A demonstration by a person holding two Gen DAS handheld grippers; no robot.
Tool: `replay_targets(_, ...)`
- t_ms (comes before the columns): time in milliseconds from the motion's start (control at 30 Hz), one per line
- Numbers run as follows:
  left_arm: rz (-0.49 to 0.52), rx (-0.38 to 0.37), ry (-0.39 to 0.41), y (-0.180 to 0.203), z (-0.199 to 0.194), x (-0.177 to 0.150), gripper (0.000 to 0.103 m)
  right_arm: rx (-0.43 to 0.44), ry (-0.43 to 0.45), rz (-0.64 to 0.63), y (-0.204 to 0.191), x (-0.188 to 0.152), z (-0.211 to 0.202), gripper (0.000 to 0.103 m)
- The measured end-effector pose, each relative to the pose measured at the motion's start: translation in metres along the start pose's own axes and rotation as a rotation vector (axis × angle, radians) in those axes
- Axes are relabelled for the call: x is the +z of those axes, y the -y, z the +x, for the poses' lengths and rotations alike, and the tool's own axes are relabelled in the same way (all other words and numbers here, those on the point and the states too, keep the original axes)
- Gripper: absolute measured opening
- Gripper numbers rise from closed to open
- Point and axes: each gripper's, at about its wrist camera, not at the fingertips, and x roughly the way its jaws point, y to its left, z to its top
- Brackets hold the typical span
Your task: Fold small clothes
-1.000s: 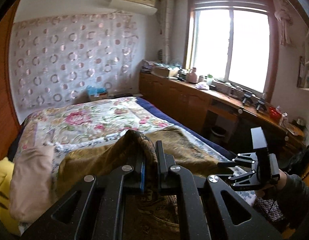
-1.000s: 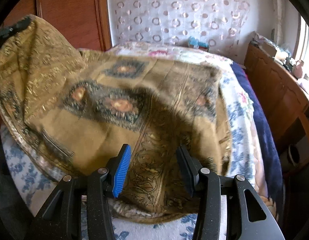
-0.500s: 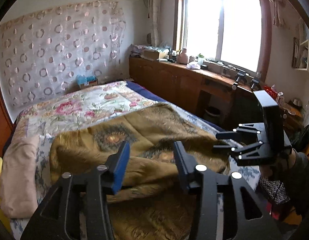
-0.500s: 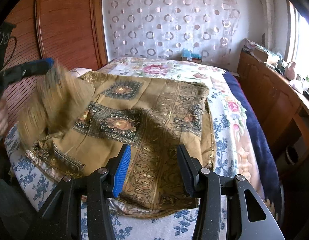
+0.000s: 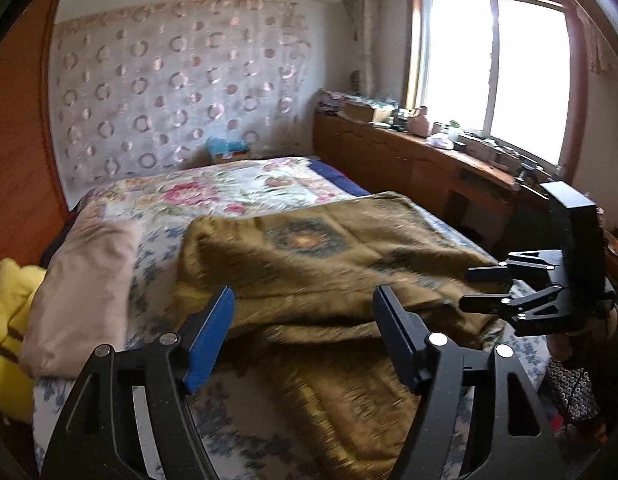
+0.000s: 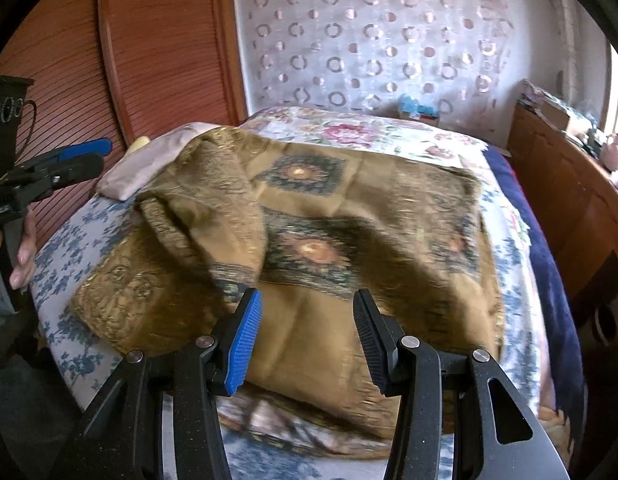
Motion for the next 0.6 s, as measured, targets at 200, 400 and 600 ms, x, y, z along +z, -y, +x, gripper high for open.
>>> replay_targets(200,-0.049,0.053,-0.005,-0.024,-0.003,-0.010,0.072,0.049,-0.008,-0.040,-0.025,0.008,0.016,0.049)
replay_targets(400,-0.071,0.084,-0.004,-0.036,-0.003,-0.014,0.072,0.054,-0.042,-0.068,-0.034,0.012,0.042,0.049)
replay_targets(600,-0.076,0.100,-0.011,-0.042,-0.002,-0.019,0.072,0.048,-0.071,-0.065,-0.032,0.014,0.061,0.049)
